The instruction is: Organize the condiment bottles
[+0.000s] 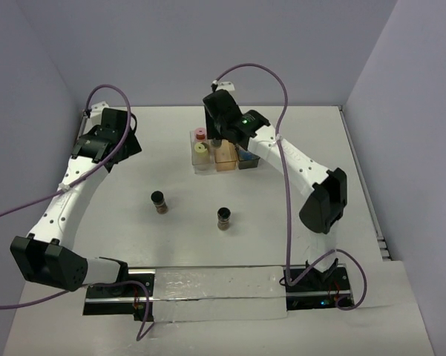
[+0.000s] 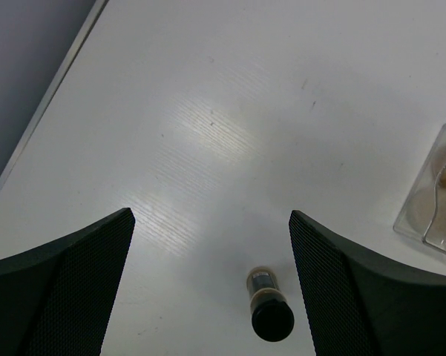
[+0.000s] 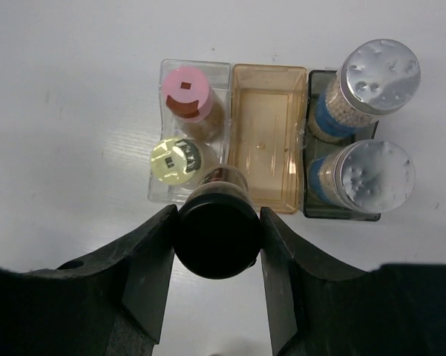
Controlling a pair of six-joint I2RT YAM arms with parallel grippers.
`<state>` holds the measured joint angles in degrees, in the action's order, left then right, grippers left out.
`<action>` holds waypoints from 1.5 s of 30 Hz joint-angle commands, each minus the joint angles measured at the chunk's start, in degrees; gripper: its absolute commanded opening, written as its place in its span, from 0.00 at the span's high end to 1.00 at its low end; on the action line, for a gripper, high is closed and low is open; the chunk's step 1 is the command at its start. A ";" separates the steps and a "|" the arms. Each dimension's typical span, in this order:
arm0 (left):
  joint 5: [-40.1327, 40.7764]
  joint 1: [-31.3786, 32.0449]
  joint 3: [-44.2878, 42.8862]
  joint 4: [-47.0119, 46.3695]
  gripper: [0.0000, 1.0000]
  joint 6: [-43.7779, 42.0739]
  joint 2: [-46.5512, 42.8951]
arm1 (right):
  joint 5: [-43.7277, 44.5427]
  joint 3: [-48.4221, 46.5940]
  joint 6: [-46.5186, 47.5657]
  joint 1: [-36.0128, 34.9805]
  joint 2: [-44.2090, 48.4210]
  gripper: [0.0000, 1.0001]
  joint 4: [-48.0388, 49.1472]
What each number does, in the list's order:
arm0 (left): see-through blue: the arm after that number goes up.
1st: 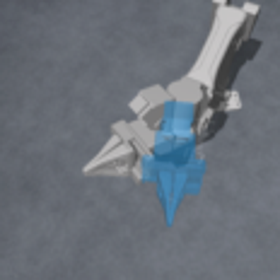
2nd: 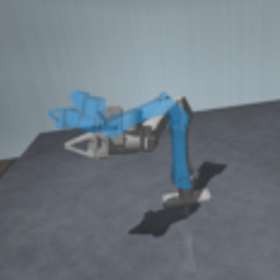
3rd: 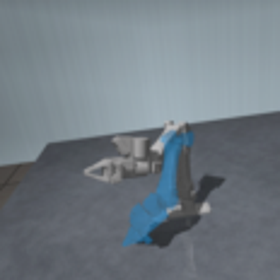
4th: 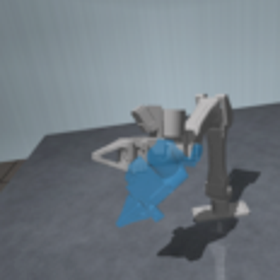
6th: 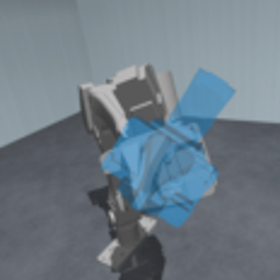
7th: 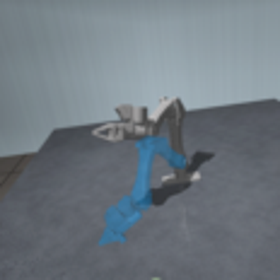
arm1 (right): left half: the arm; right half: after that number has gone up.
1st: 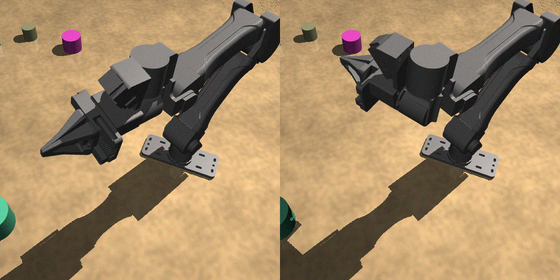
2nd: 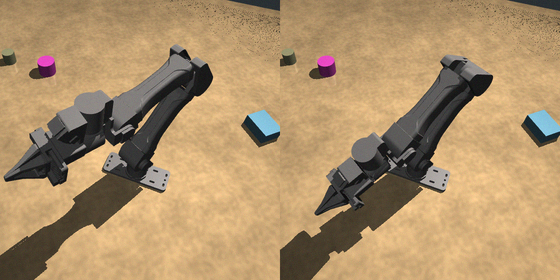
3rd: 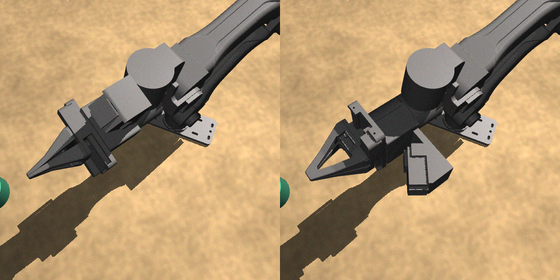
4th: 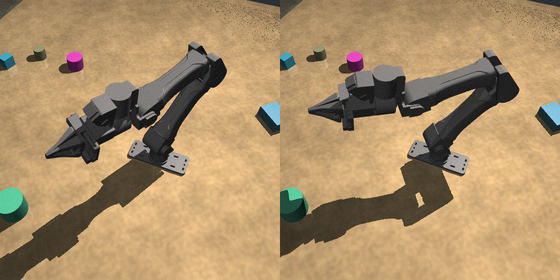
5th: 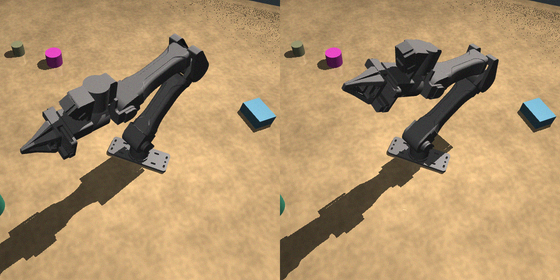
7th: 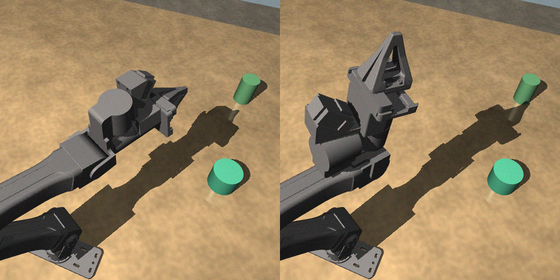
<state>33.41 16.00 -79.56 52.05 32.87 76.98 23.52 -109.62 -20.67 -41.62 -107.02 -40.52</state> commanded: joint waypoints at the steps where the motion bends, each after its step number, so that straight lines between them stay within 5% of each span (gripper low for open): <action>1: -1.05 -2.92 0.23 -1.62 0.07 -2.45 -3.73 | 0.52 -9.07 0.93 2.19 -4.44 0.80 -2.41; 13: -3.08 -4.40 -0.87 -2.56 0.06 -3.33 -3.86 | -0.92 -22.63 1.52 7.33 -17.32 0.79 -5.26; 45: -3.53 -4.58 -1.22 -1.42 0.06 -3.68 -2.98 | -5.43 -25.92 0.54 11.24 -30.37 0.77 -1.21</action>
<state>29.74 11.88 -79.20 51.64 30.12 74.81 17.74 -131.82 -19.88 -31.22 -136.49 -44.42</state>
